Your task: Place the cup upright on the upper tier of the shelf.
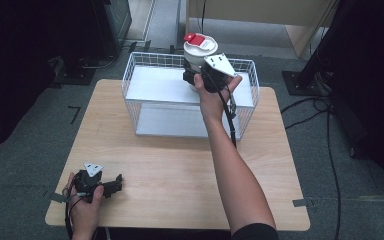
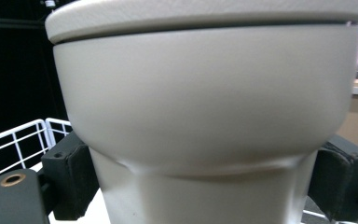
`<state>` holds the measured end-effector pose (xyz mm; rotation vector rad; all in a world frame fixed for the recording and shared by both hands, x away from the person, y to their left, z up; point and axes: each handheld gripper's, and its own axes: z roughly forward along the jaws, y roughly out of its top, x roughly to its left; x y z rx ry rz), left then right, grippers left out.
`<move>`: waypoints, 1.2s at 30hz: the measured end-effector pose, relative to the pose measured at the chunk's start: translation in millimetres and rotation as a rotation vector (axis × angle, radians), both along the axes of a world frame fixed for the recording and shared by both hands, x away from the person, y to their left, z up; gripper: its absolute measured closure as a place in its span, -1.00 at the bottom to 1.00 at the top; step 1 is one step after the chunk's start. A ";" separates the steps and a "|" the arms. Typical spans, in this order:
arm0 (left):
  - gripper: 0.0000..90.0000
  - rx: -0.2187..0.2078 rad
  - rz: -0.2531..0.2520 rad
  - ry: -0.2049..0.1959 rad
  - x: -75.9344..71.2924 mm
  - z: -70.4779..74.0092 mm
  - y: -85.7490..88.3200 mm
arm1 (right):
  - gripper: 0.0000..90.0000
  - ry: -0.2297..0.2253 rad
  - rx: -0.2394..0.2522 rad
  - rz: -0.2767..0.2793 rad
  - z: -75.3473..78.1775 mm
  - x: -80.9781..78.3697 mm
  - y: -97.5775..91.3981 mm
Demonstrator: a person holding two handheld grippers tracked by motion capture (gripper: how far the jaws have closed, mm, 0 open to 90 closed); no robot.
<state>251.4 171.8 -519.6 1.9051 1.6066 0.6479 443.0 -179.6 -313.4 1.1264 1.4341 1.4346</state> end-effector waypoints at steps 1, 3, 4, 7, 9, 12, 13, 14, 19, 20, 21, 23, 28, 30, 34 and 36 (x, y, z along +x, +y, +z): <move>-1.00 0.000 0.000 -0.001 0.0 0.0 0.0 | -0.75 0.002 0.001 -0.002 -0.5 0.2 -0.9; -1.00 0.000 0.001 0.000 0.0 0.0 -0.1 | -0.75 0.003 0.001 0.006 -1.6 0.3 -2.3; -1.00 0.000 0.000 0.000 0.0 0.0 0.0 | -0.75 0.004 -0.005 0.007 -2.3 0.0 -2.8; -1.00 0.001 -0.001 0.001 0.0 0.1 0.1 | -0.75 0.002 -0.002 0.004 -4.5 -0.7 -5.1; -1.00 0.002 -0.001 0.002 0.0 0.1 0.1 | -0.75 0.001 0.008 0.005 -4.9 -1.1 -6.5; -1.00 0.001 -0.001 0.001 0.0 0.1 0.1 | -0.76 0.006 0.021 0.007 -5.5 -2.6 -8.7; -1.00 0.001 -0.001 0.001 0.0 0.1 0.1 | -0.76 0.006 0.021 0.007 -5.5 -2.6 -8.7; -1.00 0.001 -0.001 0.001 0.0 0.1 0.1 | -0.77 0.001 0.016 0.004 -5.7 -3.3 -10.2; -1.00 0.002 -0.001 0.001 0.0 0.0 0.1 | -0.90 -0.012 0.020 0.003 -3.9 -5.3 -12.7; -1.00 0.001 -0.001 0.001 0.0 0.0 0.1 | -0.90 -0.013 0.019 0.010 -3.2 -6.1 -12.9; -1.00 0.001 -0.001 0.000 0.0 0.0 0.1 | -0.92 -0.016 0.012 0.009 -2.3 -7.2 -13.0; -1.00 0.001 -0.001 0.001 0.0 0.0 0.1 | -0.93 -0.013 0.014 0.007 -1.8 -8.4 -13.3; -1.00 0.001 -0.001 0.001 0.0 0.0 0.1 | -1.00 0.007 0.029 0.035 -5.9 -13.2 -15.8; -1.00 0.002 -0.001 0.001 0.0 0.0 0.1 | -1.00 0.010 0.031 0.039 -6.7 -14.2 -16.1; -1.00 0.002 -0.002 0.002 -0.1 0.1 0.2 | -1.00 0.016 0.028 0.039 -11.6 -20.9 -22.7; -1.00 0.002 -0.002 0.002 -0.1 0.1 0.2 | -1.00 0.019 0.038 0.039 -12.7 -23.9 -26.0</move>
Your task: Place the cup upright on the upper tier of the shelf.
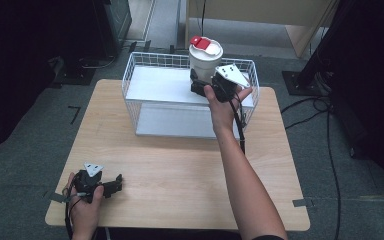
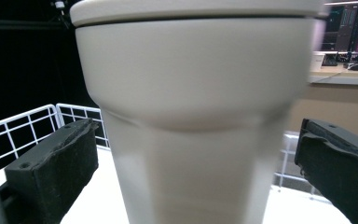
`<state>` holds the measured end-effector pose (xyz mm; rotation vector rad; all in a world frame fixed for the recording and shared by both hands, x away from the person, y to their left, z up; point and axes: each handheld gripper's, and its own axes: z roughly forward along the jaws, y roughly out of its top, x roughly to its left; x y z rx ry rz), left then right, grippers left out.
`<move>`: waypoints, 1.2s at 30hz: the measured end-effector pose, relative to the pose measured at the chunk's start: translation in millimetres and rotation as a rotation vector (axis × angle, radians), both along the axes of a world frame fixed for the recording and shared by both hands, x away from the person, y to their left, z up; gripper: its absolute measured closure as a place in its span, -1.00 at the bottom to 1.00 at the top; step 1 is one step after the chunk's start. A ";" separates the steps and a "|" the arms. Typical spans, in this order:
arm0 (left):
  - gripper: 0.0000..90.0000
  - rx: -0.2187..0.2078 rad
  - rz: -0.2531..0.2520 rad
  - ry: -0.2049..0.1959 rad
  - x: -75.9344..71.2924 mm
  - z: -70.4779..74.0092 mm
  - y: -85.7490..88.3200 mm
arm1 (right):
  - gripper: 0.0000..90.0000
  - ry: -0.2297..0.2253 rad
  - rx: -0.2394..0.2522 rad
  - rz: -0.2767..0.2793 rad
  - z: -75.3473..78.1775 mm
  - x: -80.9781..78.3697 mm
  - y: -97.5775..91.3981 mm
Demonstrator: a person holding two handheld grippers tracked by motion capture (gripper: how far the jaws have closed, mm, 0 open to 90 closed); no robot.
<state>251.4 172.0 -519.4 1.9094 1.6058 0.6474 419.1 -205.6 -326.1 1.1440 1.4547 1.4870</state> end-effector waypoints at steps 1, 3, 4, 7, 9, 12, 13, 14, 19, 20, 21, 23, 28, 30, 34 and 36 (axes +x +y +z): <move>-1.00 0.000 0.000 0.000 0.0 0.0 0.0 | -1.00 -0.001 0.000 0.001 -0.9 -2.0 -1.7; -1.00 0.000 0.000 0.000 0.0 0.0 0.0 | -1.00 -0.004 -0.012 0.004 -2.7 -5.3 -4.8; -1.00 0.000 0.000 0.000 0.0 0.0 0.0 | -1.00 -0.003 -0.013 0.002 -3.8 -7.4 -6.3; -1.00 0.000 0.000 0.000 0.0 0.0 0.0 | -1.00 -0.006 -0.016 0.003 -6.2 -10.2 -10.0; -1.00 0.000 0.001 -0.001 0.0 0.0 -0.1 | -1.00 0.006 0.006 0.011 -8.9 -12.9 -13.7; -1.00 0.000 0.001 -0.001 0.0 -0.1 -0.1 | -1.00 0.007 0.003 0.014 -14.4 -20.6 -18.3; -1.00 0.000 0.001 -0.001 0.0 -0.1 -0.1 | -1.00 0.007 0.003 0.014 -14.4 -20.6 -18.3; -1.00 0.000 0.001 -0.001 0.0 -0.1 -0.1 | -1.00 0.009 -0.007 0.013 -17.5 -24.3 -20.3; -1.00 0.000 0.001 -0.001 0.0 -0.1 -0.1 | -1.00 0.009 -0.009 0.010 -22.1 -30.8 -25.2; -1.00 0.000 0.001 -0.001 0.0 -0.1 -0.1 | -1.00 0.012 -0.009 0.008 -23.5 -34.3 -27.9; -1.00 0.000 0.001 -0.001 0.0 -0.1 -0.1 | -1.00 0.012 -0.009 0.008 -23.5 -34.3 -27.9; -1.00 0.002 -0.001 -0.001 0.0 0.0 0.1 | -1.00 0.008 -0.007 0.010 -25.5 -41.1 -30.6; -1.00 0.001 0.001 -0.002 0.1 -0.1 -0.1 | -1.00 0.004 -0.019 0.007 -30.1 -50.9 -35.3; -1.00 0.000 0.001 -0.002 0.1 -0.1 -0.1 | -1.00 0.000 -0.029 0.004 -32.8 -54.8 -37.5; -1.00 0.001 0.000 -0.002 0.1 -0.1 0.0 | -1.00 0.009 -0.058 -0.008 -40.5 -61.3 -42.4; -1.00 0.002 0.000 -0.001 0.1 -0.1 0.0 | -1.00 0.014 -0.058 -0.014 -44.8 -64.9 -45.5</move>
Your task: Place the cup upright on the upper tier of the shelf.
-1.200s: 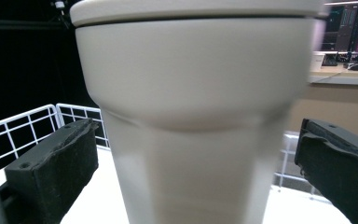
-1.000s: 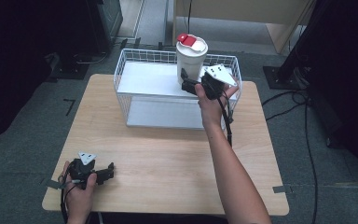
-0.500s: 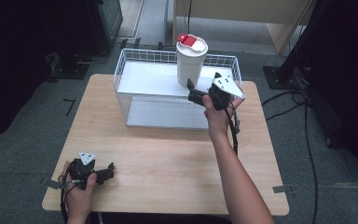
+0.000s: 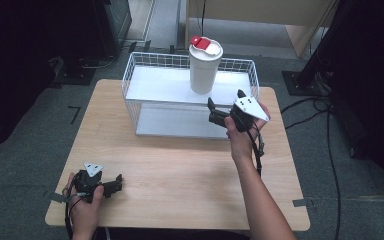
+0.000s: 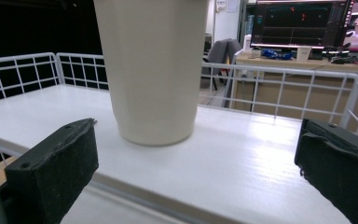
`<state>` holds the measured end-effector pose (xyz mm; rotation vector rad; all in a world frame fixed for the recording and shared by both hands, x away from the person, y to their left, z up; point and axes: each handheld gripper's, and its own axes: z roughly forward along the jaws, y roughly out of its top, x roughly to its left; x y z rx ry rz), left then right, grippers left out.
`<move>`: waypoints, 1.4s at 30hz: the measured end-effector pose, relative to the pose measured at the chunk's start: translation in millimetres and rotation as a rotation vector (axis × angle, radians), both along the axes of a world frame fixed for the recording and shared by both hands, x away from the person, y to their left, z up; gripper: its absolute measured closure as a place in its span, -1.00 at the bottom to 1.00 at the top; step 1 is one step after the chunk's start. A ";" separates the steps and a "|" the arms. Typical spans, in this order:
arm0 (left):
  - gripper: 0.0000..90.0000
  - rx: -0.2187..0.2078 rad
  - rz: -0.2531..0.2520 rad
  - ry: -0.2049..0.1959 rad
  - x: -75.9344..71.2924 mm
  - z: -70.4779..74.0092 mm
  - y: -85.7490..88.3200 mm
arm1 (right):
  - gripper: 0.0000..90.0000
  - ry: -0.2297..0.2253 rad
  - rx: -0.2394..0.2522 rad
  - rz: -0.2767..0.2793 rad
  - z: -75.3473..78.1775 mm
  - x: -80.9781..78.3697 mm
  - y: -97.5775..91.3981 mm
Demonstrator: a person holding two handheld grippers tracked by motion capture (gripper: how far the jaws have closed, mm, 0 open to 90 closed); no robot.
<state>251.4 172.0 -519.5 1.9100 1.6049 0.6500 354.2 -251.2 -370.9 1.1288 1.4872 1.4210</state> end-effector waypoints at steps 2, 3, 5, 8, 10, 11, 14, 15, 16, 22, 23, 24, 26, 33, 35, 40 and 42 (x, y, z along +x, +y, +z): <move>-1.00 0.000 -0.001 0.000 0.0 0.0 0.1 | -1.00 0.003 -0.001 -0.002 -4.2 -3.3 -3.9; -1.00 0.000 -0.001 0.000 0.0 0.0 0.1 | -1.00 0.003 -0.001 -0.002 -4.2 -3.3 -3.9; -1.00 -0.002 0.001 -0.001 0.0 -0.1 -0.1 | -1.00 0.003 0.001 -0.006 -7.5 -6.8 -6.9; -1.00 -0.003 0.001 0.000 0.0 -0.1 -0.2 | -1.00 0.005 -0.009 -0.015 -14.2 -14.5 -14.1; -1.00 0.001 -0.001 0.001 0.0 0.1 0.1 | -1.00 0.004 -0.024 -0.021 -17.7 -18.3 -18.2; -1.00 0.001 -0.001 0.001 0.0 0.0 0.1 | -1.00 0.004 -0.024 -0.021 -17.7 -18.3 -18.2; -1.00 -0.001 0.001 -0.001 0.0 0.0 -0.1 | -1.00 0.017 -0.029 -0.033 -24.9 -26.0 -27.8; -1.00 -0.001 0.001 -0.001 0.0 0.0 -0.1 | -1.00 0.020 -0.027 -0.037 -26.5 -28.0 -30.4; -1.00 -0.001 0.001 -0.001 0.0 -0.1 -0.1 | -1.00 0.020 -0.027 -0.037 -26.5 -28.0 -30.4; -1.00 -0.002 0.002 -0.001 0.0 -0.1 -0.2 | -1.00 0.030 -0.031 -0.063 -37.3 -38.8 -43.7; -1.00 -0.003 0.002 -0.001 0.0 -0.1 -0.2 | -1.00 0.032 -0.034 -0.066 -38.8 -39.9 -44.9; -1.00 -0.001 0.000 0.001 -0.1 0.0 -0.1 | -1.00 0.040 -0.033 -0.070 -42.6 -42.6 -48.3; -1.00 -0.002 0.001 0.000 0.0 0.0 -0.1 | -1.00 0.044 -0.034 -0.077 -46.1 -45.2 -51.5; -1.00 -0.001 0.001 0.000 0.0 0.0 -0.1 | -1.00 0.066 -0.044 -0.094 -58.6 -53.4 -58.6; -1.00 -0.002 0.001 0.000 0.0 0.0 -0.1 | -1.00 0.075 -0.042 -0.094 -61.7 -55.7 -59.6; -1.00 -0.001 0.000 0.001 -0.1 0.1 -0.1 | -1.00 0.090 -0.039 -0.103 -69.4 -60.4 -63.8; -1.00 -0.001 0.000 0.001 -0.1 0.0 -0.1 | -1.00 0.097 -0.040 -0.107 -73.0 -62.6 -66.4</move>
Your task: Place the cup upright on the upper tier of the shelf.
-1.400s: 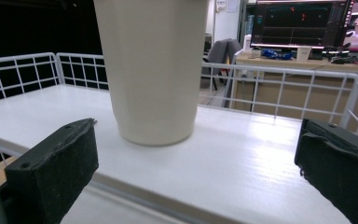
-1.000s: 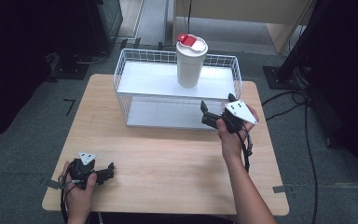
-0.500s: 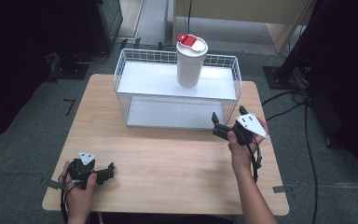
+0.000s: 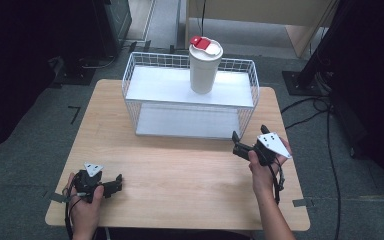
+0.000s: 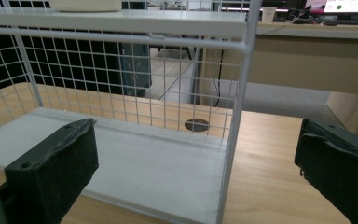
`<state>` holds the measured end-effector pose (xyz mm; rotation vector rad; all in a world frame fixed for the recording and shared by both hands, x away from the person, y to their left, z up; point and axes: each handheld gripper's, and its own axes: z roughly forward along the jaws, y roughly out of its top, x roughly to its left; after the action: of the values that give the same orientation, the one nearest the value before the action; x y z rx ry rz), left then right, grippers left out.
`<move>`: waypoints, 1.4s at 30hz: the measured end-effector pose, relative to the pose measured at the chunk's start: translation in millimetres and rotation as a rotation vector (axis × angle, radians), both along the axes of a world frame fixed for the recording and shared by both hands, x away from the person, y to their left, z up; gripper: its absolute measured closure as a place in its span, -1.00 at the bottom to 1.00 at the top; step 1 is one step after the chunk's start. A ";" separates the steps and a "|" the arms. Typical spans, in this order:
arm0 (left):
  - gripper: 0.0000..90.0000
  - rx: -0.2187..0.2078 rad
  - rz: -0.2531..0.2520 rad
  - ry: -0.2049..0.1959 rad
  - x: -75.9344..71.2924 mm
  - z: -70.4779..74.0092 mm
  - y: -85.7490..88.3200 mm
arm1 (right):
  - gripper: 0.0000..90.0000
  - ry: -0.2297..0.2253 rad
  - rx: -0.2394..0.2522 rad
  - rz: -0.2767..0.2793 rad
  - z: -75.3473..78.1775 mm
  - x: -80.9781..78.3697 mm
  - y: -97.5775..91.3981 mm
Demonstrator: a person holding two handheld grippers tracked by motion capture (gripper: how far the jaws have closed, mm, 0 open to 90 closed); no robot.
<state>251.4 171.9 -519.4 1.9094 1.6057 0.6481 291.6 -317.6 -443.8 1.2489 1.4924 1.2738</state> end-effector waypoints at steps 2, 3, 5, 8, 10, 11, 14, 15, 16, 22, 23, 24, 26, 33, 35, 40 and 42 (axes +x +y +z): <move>-1.00 0.000 0.000 0.000 0.0 0.0 0.0 | -1.00 0.011 0.006 -0.006 -3.6 -2.5 -2.3; -1.00 0.000 0.000 0.000 0.0 0.0 0.0 | -1.00 0.017 0.006 -0.010 -5.7 -4.2 -4.1; -1.00 0.000 0.000 0.000 0.0 0.0 0.0 | -1.00 0.024 0.007 -0.018 -8.6 -6.8 -6.5; -1.00 0.000 0.000 0.000 0.0 0.1 0.0 | -1.00 0.042 0.001 -0.038 -15.5 -13.7 -13.9; -1.00 0.000 0.000 0.000 0.0 0.0 0.0 | -1.00 0.053 0.002 -0.048 -19.2 -17.7 -18.0; -1.00 0.000 0.000 0.000 0.0 0.0 -0.1 | -1.00 0.053 0.002 -0.048 -19.2 -17.7 -18.0; -1.00 0.000 0.000 0.000 0.0 0.1 0.0 | -1.00 0.069 -0.007 -0.063 -25.3 -23.1 -24.1; -1.00 0.000 0.000 0.000 0.0 0.1 0.0 | -1.00 0.075 -0.012 -0.065 -27.6 -25.0 -26.2; -1.00 0.000 0.001 0.000 0.0 0.0 0.0 | -1.00 0.081 -0.012 -0.067 -29.9 -27.0 -27.9; -1.00 0.001 0.002 0.001 -0.2 0.2 -0.9 | -1.00 0.111 -0.010 -0.083 -41.3 -39.6 -41.1; -1.00 0.000 0.003 0.000 -0.2 0.1 -1.2 | -1.00 0.121 -0.008 -0.086 -43.1 -41.5 -42.2; -1.00 0.000 0.003 0.000 -0.2 0.1 -1.3 | -1.00 0.125 -0.012 -0.087 -45.0 -42.8 -43.5; -1.00 0.000 0.002 0.000 -0.2 0.1 -1.2 | -1.00 0.135 -0.016 -0.095 -48.4 -45.7 -46.8; -1.00 0.001 0.000 0.001 -0.2 0.2 -1.1 | -1.00 0.170 -0.032 -0.103 -57.6 -55.6 -53.5; -1.00 0.001 0.002 0.000 -0.2 0.1 -1.2 | -1.00 0.185 -0.033 -0.111 -59.5 -59.1 -56.0; -1.00 0.001 0.002 0.000 -0.2 0.1 -1.2 | -1.00 0.213 -0.037 -0.137 -65.1 -66.8 -62.6; -1.00 0.001 0.001 0.001 -0.2 0.2 -1.1 | -1.00 0.227 -0.027 -0.145 -67.4 -69.5 -65.6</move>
<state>251.2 170.8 -519.2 1.9104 1.6072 0.6487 222.1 -383.2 -511.2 1.4952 1.5394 1.0409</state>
